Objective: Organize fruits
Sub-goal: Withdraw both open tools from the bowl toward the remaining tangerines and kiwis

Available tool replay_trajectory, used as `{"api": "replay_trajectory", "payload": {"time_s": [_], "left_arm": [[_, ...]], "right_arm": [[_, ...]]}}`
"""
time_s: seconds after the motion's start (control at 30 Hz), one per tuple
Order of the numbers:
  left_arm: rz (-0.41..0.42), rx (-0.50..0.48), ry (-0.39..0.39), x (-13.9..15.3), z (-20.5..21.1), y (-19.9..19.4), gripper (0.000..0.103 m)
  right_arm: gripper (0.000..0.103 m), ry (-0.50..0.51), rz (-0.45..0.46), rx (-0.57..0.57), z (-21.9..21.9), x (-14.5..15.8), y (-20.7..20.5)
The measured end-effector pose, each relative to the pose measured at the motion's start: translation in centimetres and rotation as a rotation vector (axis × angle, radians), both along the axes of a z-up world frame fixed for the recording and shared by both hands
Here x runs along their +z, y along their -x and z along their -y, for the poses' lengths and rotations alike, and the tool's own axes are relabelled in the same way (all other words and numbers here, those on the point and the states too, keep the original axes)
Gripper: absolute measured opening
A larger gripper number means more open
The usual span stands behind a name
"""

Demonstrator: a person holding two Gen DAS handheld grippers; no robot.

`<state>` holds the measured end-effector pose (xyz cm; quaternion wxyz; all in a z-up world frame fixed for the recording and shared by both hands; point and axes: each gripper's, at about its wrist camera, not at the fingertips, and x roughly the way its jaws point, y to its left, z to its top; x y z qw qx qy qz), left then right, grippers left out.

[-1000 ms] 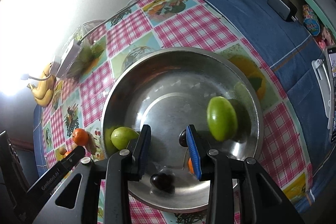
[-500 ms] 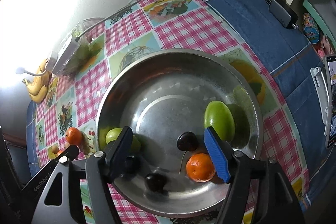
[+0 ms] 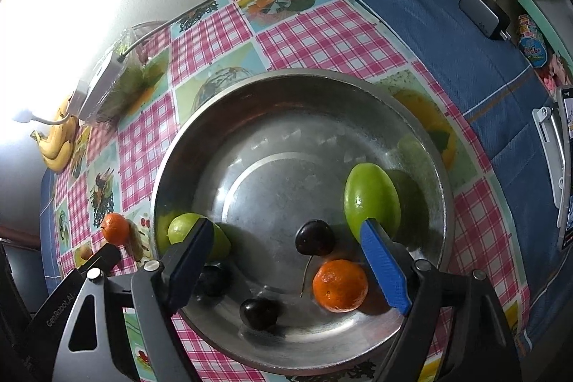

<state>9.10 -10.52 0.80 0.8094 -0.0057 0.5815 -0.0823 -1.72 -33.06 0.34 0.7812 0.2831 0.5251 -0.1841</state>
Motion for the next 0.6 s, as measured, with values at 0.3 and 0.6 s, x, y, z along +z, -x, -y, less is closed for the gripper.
{"api": "replay_trajectory", "payload": {"time_s": [0.3, 0.6], "left_arm": [[-0.001, 0.013, 0.002, -0.1, -0.28, -0.12, 0.103], [0.0, -0.004, -0.004, -0.08, -0.25, -0.07, 0.103]], "right_arm": [[0.103, 0.002, -0.014, -0.01, 0.01, -0.23, 0.07], [0.103, -0.001, -0.008, -0.017, -0.19, 0.03, 0.06]]}}
